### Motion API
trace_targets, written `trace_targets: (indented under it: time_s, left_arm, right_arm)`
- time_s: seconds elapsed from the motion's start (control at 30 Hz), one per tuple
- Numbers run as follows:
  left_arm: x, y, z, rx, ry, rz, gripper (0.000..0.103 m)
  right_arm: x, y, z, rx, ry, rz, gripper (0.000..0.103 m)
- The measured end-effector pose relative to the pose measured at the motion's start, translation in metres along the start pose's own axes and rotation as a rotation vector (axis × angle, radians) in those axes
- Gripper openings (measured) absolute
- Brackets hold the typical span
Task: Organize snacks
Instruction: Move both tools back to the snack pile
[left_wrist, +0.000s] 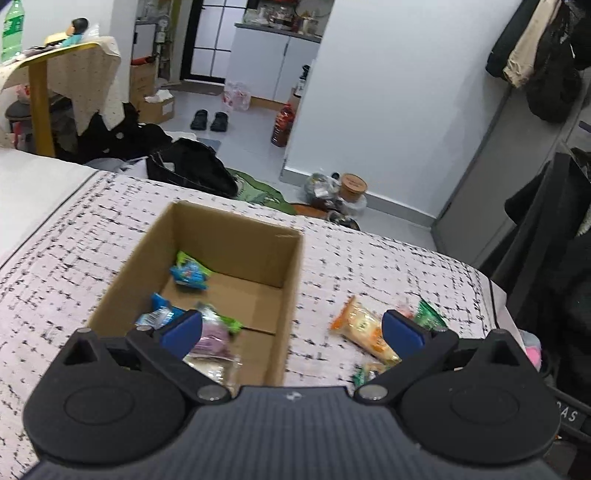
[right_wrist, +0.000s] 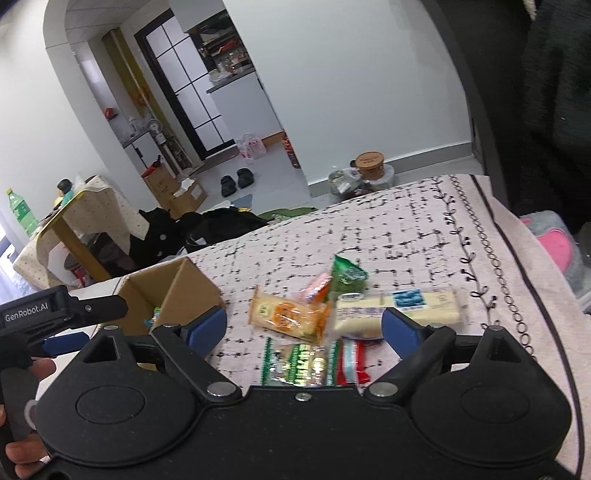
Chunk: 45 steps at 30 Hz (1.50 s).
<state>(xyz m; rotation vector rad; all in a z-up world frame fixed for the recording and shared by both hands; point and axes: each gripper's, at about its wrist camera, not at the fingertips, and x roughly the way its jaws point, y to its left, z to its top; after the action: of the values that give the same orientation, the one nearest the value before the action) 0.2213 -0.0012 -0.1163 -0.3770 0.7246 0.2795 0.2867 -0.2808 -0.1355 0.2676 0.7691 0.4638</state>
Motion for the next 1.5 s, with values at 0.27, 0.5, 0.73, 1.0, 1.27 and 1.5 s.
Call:
trace_targets:
  time_s: [0.27, 0.5, 0.73, 1.0, 1.27, 1.5]
  left_arm:
    - [0.012, -0.028, -0.007, 0.036, 0.018, -0.046, 0.103]
    - [0.033, -0.046, -0.011, 0.054, 0.037, -0.084, 0.101]
    - [0.057, -0.056, -0.016, 0.040, 0.067, -0.103, 0.094]
    - [0.090, -0.062, -0.019, 0.013, 0.120, -0.109, 0.086]
    - [0.119, -0.069, -0.020, -0.007, 0.165, -0.104, 0.086]
    - [0.141, -0.074, -0.023, -0.014, 0.191, -0.086, 0.086]
  right_arm:
    - [0.008, -0.026, -0.002, 0.079, 0.018, -0.008, 0.088]
    - [0.022, -0.043, -0.006, 0.146, 0.046, -0.013, 0.074]
    - [0.040, -0.053, -0.009, 0.201, 0.083, -0.005, 0.063]
    - [0.053, -0.065, -0.008, 0.252, 0.104, -0.006, 0.061]
    - [0.069, -0.081, -0.008, 0.320, 0.126, -0.003, 0.062]
    - [0.075, -0.095, -0.002, 0.374, 0.114, -0.031, 0.070]
